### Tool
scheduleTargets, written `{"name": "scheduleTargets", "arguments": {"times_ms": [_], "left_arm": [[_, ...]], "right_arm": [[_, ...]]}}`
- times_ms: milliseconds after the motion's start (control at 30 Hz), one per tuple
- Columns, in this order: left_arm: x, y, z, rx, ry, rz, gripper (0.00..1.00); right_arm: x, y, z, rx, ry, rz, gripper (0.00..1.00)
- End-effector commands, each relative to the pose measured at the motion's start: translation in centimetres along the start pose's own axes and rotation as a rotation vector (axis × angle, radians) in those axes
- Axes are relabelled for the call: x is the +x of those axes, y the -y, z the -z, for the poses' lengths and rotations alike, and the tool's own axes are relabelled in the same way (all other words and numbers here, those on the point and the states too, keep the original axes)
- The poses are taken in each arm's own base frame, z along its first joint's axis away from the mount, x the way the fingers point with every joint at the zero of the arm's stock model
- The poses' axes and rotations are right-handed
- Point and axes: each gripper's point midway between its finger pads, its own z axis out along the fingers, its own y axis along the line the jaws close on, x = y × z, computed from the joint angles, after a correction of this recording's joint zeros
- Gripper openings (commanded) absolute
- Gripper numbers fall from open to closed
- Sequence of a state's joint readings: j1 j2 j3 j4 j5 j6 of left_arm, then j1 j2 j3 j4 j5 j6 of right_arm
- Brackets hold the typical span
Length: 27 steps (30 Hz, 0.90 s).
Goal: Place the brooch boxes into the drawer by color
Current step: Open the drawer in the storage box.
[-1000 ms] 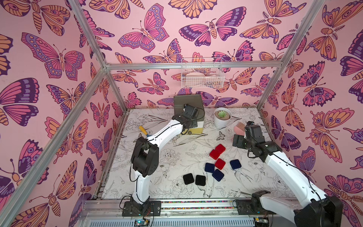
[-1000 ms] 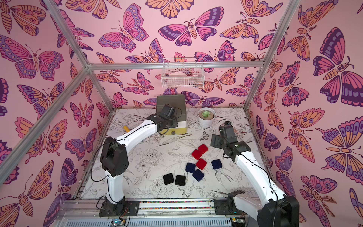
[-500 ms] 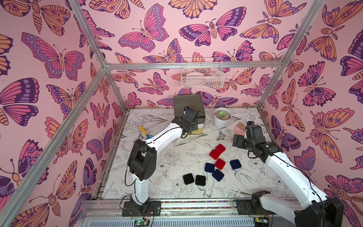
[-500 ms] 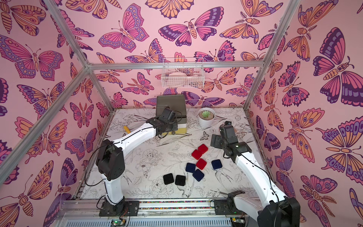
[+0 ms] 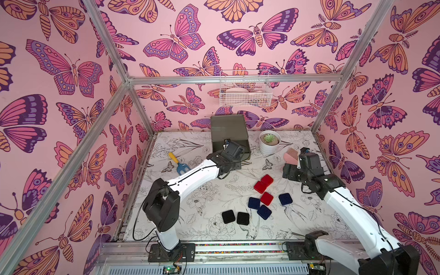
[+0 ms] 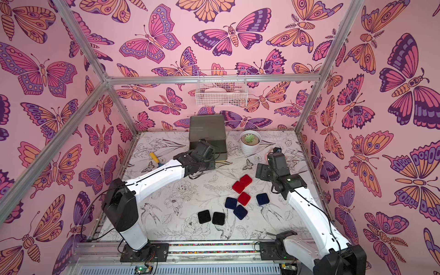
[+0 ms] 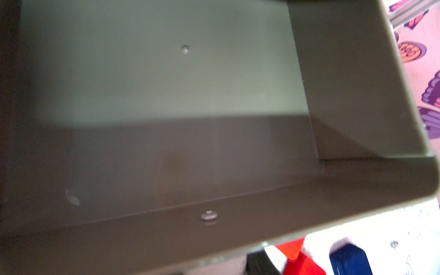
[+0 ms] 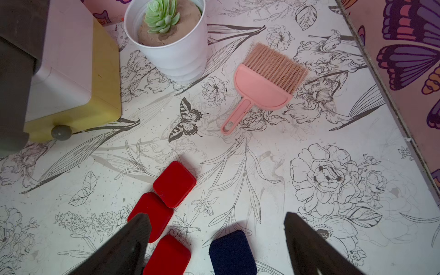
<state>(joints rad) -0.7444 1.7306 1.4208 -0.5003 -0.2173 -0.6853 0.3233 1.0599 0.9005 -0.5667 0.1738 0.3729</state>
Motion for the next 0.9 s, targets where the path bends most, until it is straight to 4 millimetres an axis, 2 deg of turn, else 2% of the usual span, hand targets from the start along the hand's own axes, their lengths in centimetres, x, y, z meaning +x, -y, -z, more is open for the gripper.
{"name": "scheduleTargets", "arguments": {"times_ms": [0,233,500,700,867], "left_arm": [[0.8,0.1,1.1,0.005,-0.003,0.002,0.00],[2.4,0.8,1.2,0.020,-0.031,-0.008,0.00],[3.7,1.5,1.4,0.029,-0.045,-0.028,0.00],[4.6,1.6,1.5,0.031,-0.056,-0.043,0.00],[5.5,1.4,1.7,0.029,-0.067,-0.048,0.00]], "right_arm": [[0.5,-0.3,0.2,-0.011,-0.011,-0.012,0.93],[1.4,0.1,0.0,0.014,-0.047,-0.006,0.93],[4.7,0.9,-1.0,0.056,-0.193,0.007,0.93],[6.1,1.0,-1.5,0.065,-0.244,-0.015,0.92],[8.1,2.1,-1.8,0.128,-0.336,-0.023,0.92]]}}
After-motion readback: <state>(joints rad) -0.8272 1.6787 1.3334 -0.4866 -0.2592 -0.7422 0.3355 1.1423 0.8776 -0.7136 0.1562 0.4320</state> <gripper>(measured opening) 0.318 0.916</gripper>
